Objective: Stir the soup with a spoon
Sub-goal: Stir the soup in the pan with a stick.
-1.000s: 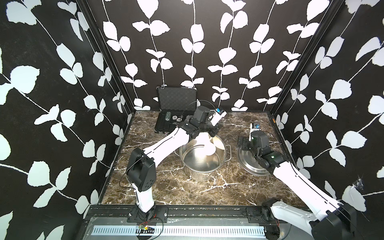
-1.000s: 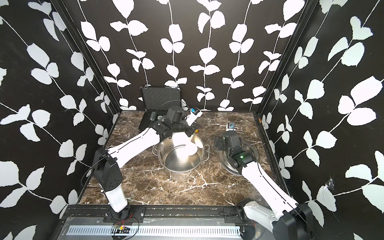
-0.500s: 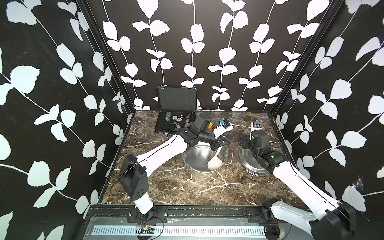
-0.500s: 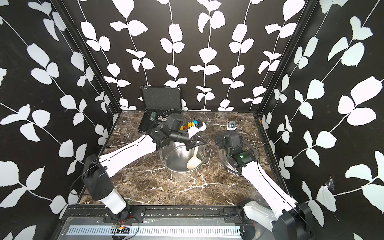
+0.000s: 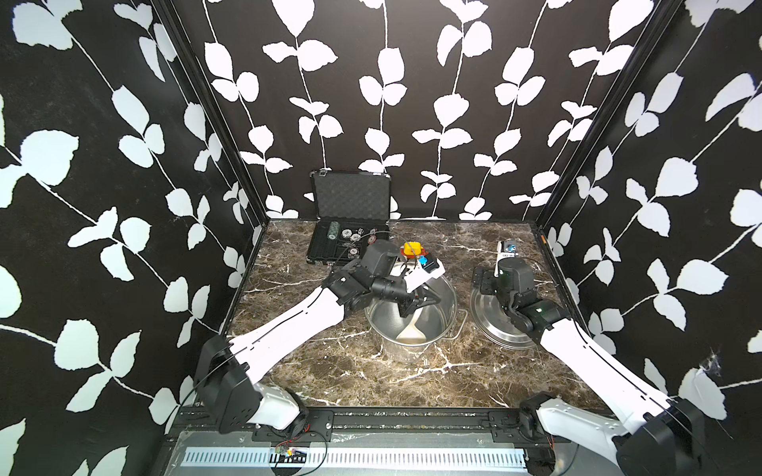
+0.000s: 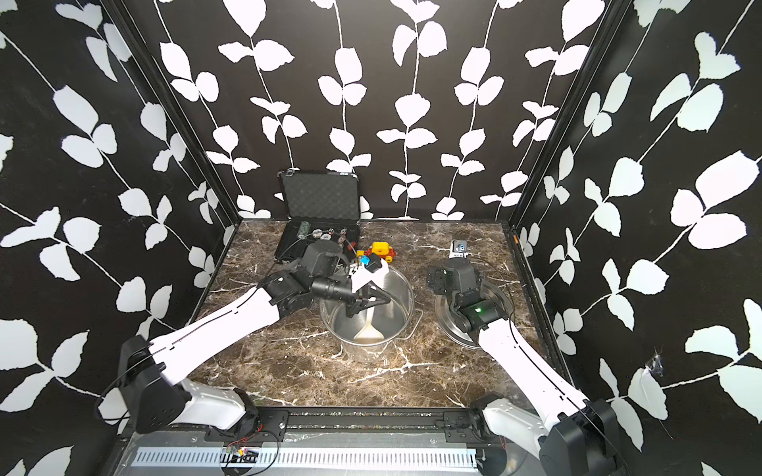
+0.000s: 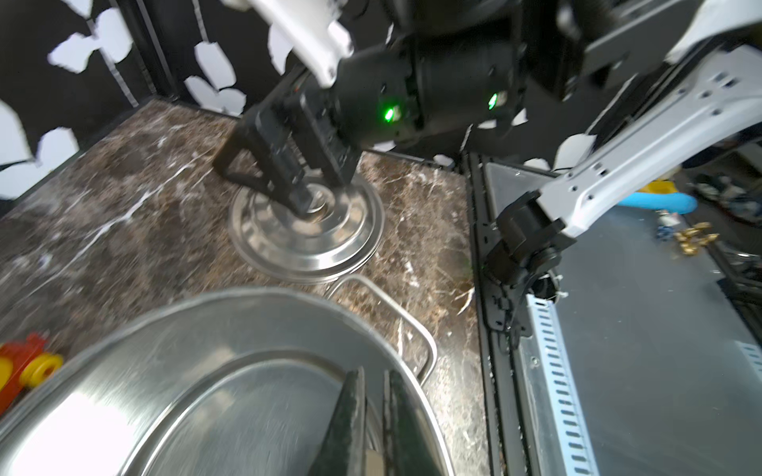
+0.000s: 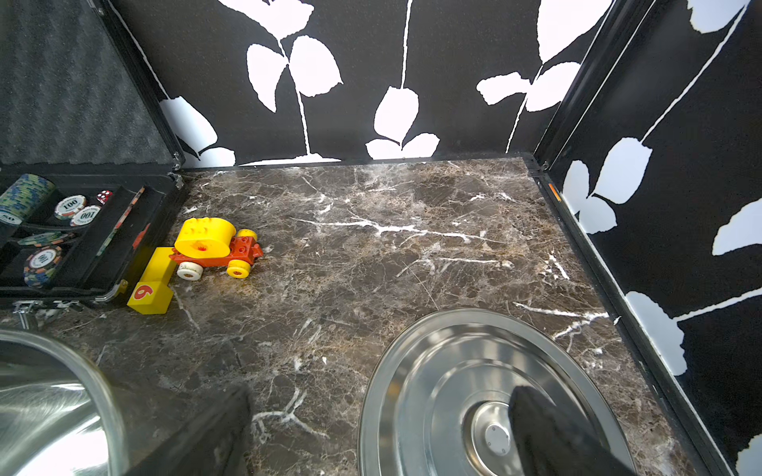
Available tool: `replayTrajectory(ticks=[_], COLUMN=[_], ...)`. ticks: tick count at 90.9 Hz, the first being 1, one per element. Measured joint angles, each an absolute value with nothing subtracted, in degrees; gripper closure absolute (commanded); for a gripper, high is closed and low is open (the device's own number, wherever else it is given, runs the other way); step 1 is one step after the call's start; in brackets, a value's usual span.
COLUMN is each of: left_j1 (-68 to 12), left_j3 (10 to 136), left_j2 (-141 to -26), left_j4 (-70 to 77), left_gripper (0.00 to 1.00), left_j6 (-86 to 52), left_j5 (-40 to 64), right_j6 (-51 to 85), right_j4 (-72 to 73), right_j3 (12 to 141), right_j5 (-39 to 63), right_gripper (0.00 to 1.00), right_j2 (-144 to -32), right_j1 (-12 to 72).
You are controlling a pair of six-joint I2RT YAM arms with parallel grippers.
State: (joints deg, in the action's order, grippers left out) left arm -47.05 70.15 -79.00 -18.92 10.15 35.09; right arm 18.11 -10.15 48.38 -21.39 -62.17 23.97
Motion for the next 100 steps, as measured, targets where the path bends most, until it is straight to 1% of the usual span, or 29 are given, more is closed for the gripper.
replayTrajectory(ticks=[15, 31, 45, 57, 70, 82, 100], left_j1=[-45.34, -42.26, -39.94, -38.37, -37.76, -37.67, -38.09], left_j3=[66.13, 65.08, 65.08, 65.69, 69.82, 75.05, 82.76], left_j2=[-75.22, -74.65, -74.85, -77.25, -84.42, -91.53, -98.21], left_j4=[-18.92, -17.54, -14.68, -11.07, -8.51, -6.63, -6.09], left_gripper=[1.0, 1.0, 1.0, 1.0, 1.0, 1.0, 1.0], left_j6=[9.23, 7.84, 6.9, 6.83, 7.07, 7.07, 7.09], left_j5=[25.17, 14.04, 9.19, 8.51, 9.69, 12.99, 19.57], right_j6=[18.87, 19.33, 19.62, 19.99, 20.03, 20.16, 20.4], right_j4=[-10.15, -10.2, -10.44, -10.61, -10.9, -11.42, -12.12], right_j3=[48.38, 48.38, 48.38, 48.38, 48.38, 48.38, 48.38], right_j5=[-20.75, -20.25, -20.08, -20.08, -20.08, -19.66, -19.44], right_gripper=[0.01, 0.01, 0.01, 0.01, 0.01, 0.01, 0.01], right_j2=[-62.02, -62.02, -61.98, -61.78, -61.12, -60.95, -60.25], right_j1=[23.94, 23.94, 23.94, 23.94, 23.94, 23.94, 23.94])
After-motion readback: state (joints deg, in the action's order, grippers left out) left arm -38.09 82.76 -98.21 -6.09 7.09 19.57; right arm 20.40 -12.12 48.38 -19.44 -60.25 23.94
